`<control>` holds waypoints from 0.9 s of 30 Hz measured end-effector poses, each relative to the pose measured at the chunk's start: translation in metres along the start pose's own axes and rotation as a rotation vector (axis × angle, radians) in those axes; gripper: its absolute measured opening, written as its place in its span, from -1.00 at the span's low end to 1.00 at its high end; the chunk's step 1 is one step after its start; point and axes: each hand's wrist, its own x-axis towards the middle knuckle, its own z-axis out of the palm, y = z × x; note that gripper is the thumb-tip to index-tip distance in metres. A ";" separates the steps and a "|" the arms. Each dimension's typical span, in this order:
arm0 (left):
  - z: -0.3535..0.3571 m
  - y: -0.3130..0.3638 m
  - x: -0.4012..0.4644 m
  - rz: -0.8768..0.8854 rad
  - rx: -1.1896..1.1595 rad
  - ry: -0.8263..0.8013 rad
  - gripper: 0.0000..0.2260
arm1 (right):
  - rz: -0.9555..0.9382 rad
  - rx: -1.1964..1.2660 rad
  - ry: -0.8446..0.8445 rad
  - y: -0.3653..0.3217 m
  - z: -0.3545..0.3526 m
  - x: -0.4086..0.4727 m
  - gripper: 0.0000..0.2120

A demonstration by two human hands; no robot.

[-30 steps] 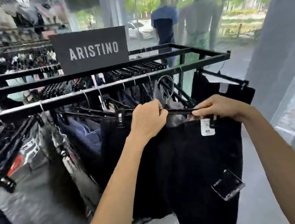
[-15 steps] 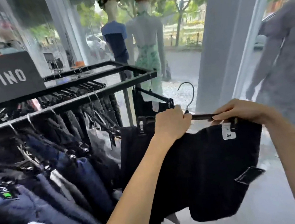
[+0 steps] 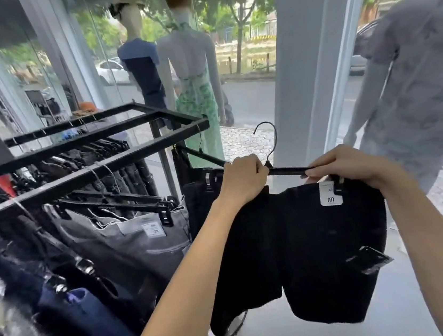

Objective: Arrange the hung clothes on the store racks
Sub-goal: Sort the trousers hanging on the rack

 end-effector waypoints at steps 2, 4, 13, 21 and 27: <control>-0.002 -0.005 0.004 0.000 -0.051 -0.001 -0.82 | -0.005 -0.050 0.005 -0.010 -0.002 0.005 -0.91; -0.004 -0.002 0.007 0.012 -0.126 -0.024 -0.83 | -0.003 -0.097 0.020 -0.017 -0.013 0.004 -0.92; 0.012 0.039 0.016 0.089 -0.192 -0.183 -0.85 | 0.031 -0.297 0.113 -0.020 -0.054 -0.027 -0.46; -0.008 -0.021 0.012 -0.018 -0.125 -0.084 -0.81 | 0.040 -0.246 0.114 -0.041 0.017 0.005 -0.92; -0.041 -0.082 0.016 -0.241 -0.094 0.219 -0.76 | -0.065 -0.054 0.302 -0.084 0.117 0.064 -0.91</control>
